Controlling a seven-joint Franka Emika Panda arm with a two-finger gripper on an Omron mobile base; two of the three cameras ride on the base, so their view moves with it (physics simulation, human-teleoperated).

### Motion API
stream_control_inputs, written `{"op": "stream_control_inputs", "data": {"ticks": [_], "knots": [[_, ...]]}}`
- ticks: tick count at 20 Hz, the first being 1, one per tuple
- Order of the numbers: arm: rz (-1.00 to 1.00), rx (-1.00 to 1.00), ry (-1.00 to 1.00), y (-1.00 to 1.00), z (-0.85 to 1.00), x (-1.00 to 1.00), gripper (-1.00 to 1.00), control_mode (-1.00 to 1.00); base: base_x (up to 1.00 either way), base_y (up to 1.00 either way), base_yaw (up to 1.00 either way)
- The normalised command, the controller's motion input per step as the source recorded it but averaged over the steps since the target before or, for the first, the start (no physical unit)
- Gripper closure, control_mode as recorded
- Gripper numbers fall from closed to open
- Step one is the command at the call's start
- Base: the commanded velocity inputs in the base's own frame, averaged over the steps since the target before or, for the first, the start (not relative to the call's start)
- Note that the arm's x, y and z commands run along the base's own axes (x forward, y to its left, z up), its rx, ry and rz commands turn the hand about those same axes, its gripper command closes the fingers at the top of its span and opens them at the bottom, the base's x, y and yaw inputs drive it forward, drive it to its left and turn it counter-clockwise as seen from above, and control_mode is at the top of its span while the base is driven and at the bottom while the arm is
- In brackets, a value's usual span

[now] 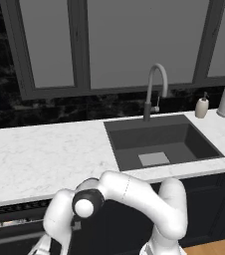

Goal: Pick up the cup and bowl from the counter, place them in the dishwasher, and close the dishwasher door.

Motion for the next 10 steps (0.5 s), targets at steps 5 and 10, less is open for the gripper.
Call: {"op": "stream_control_inputs", "data": {"ticks": [5, 10], "knots": [[-0.06, 0.14, 0.0, -0.8, -0.04, 0.95, -1.0, -1.0, 0.0, 0.0, 0.0], [-0.02, 0.14, -0.01, -0.79, 0.0, 1.0, -1.0, -1.0, 0.0, 0.0, 0.0]]}}
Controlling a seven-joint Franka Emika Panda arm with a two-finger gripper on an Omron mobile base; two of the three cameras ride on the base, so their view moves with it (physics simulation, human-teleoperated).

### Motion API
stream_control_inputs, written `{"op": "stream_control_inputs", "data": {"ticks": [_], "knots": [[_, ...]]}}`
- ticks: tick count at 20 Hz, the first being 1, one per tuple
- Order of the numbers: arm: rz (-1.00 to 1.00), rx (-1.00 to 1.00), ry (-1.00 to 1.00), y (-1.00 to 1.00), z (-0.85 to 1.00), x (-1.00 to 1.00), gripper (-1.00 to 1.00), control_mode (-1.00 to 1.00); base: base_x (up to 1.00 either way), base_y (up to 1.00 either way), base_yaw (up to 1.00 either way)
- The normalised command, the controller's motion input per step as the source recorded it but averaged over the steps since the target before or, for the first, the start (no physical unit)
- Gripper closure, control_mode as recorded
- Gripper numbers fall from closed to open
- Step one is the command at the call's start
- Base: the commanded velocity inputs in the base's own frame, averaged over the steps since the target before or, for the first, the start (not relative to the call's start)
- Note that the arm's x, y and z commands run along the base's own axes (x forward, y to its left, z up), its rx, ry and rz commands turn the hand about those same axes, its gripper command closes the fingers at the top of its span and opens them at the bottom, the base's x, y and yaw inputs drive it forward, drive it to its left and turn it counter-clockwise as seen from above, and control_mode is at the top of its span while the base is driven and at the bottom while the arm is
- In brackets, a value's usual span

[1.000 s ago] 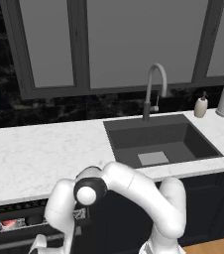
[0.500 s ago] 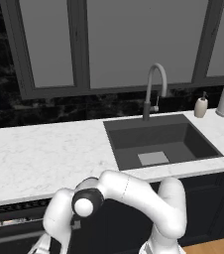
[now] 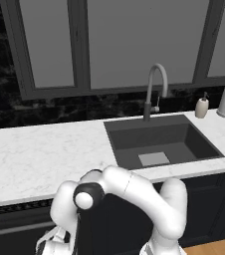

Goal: Pick up the cup and bowl from the counter, place them in the dishwasher, and close the dishwasher door.

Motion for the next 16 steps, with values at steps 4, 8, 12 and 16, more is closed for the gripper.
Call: {"op": "stream_control_inputs", "data": {"ticks": [4, 8, 12, 16], "knots": [[-0.01, 0.14, -0.04, -0.75, 0.0, 1.0, -1.0, -1.0, 0.0, 0.0, 0.0], [0.0, 0.1, -0.01, -0.63, -0.04, 0.99, -1.0, -1.0, 0.0, 0.0, 0.0], [0.0, 0.0, 0.0, -0.28, -0.06, 0.89, -1.0, -1.0, 0.0, 0.0, 0.0], [0.0, 0.0, 0.0, -0.06, -0.01, 0.61, -1.0, -1.0, 0.0, 0.0, 0.0]]}}
